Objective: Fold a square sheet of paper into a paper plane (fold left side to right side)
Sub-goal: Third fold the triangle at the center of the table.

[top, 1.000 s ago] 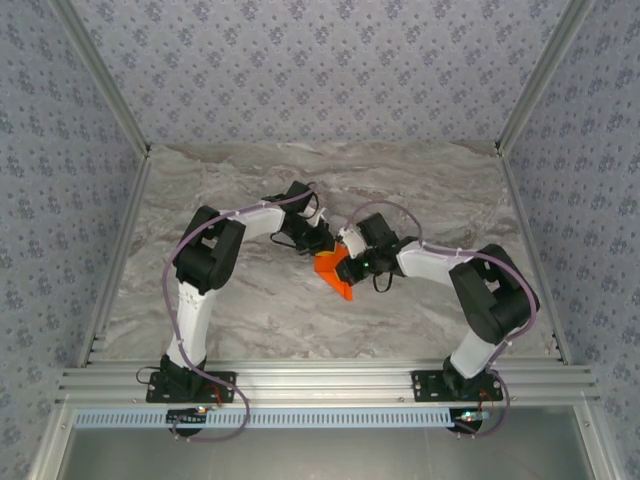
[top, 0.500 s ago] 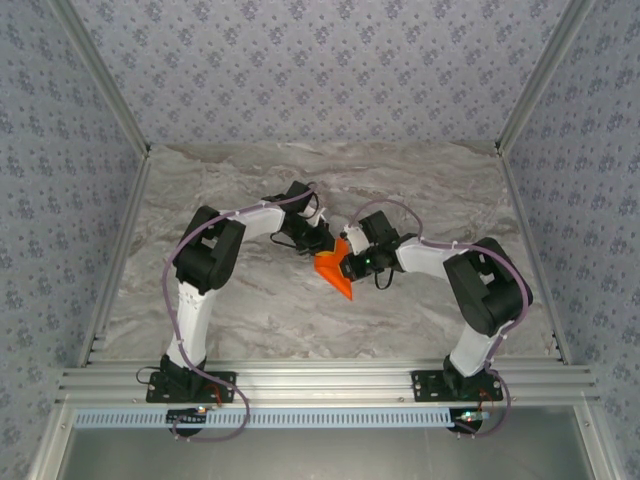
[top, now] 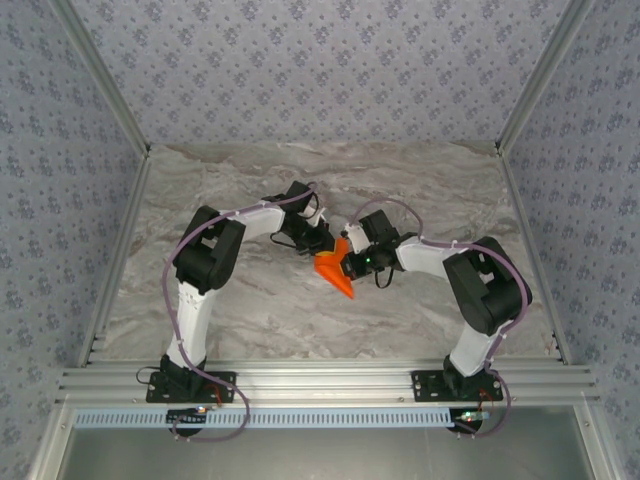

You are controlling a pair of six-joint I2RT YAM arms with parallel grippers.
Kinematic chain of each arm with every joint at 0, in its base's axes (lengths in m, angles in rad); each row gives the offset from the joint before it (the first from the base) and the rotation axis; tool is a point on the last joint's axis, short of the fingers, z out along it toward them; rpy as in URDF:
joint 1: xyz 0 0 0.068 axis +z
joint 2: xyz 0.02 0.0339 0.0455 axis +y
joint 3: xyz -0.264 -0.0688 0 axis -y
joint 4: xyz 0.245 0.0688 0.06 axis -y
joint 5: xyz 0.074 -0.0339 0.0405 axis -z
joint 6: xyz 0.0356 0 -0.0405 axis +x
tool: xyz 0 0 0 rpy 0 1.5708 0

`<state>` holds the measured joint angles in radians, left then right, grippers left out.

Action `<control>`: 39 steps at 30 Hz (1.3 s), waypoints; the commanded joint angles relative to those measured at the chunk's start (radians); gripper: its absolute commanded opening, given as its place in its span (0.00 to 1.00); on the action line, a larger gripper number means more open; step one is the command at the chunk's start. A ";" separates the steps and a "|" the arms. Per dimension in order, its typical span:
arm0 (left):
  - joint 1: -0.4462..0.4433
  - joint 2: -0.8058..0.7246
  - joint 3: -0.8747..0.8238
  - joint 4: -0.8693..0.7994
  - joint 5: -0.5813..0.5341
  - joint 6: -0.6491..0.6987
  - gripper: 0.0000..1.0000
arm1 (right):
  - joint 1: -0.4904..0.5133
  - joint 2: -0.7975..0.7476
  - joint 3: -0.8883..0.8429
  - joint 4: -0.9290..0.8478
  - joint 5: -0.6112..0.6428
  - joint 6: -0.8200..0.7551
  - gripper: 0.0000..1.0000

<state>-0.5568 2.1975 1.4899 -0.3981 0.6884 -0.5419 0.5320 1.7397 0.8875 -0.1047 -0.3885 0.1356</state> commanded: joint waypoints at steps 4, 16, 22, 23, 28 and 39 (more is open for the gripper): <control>-0.007 0.021 0.009 -0.050 -0.007 0.017 0.08 | -0.003 0.033 0.015 -0.051 0.017 -0.001 0.00; -0.002 0.004 0.036 -0.067 -0.004 0.022 0.17 | 0.014 0.061 0.001 -0.085 0.051 -0.002 0.00; 0.027 -0.015 0.096 -0.103 0.001 0.028 0.25 | 0.023 0.070 0.008 -0.114 0.060 -0.011 0.00; 0.036 -0.017 0.108 -0.113 0.000 0.031 0.25 | 0.026 0.073 0.010 -0.118 0.063 -0.013 0.00; 0.072 -0.039 0.149 -0.152 -0.006 0.049 0.25 | 0.033 0.081 0.013 -0.124 0.069 -0.016 0.00; 0.029 -0.254 -0.129 -0.002 0.023 -0.034 0.09 | 0.038 0.086 0.028 -0.136 0.072 -0.022 0.00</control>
<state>-0.4919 1.9827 1.3891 -0.4522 0.6716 -0.5457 0.5533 1.7733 0.9237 -0.1520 -0.3542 0.1337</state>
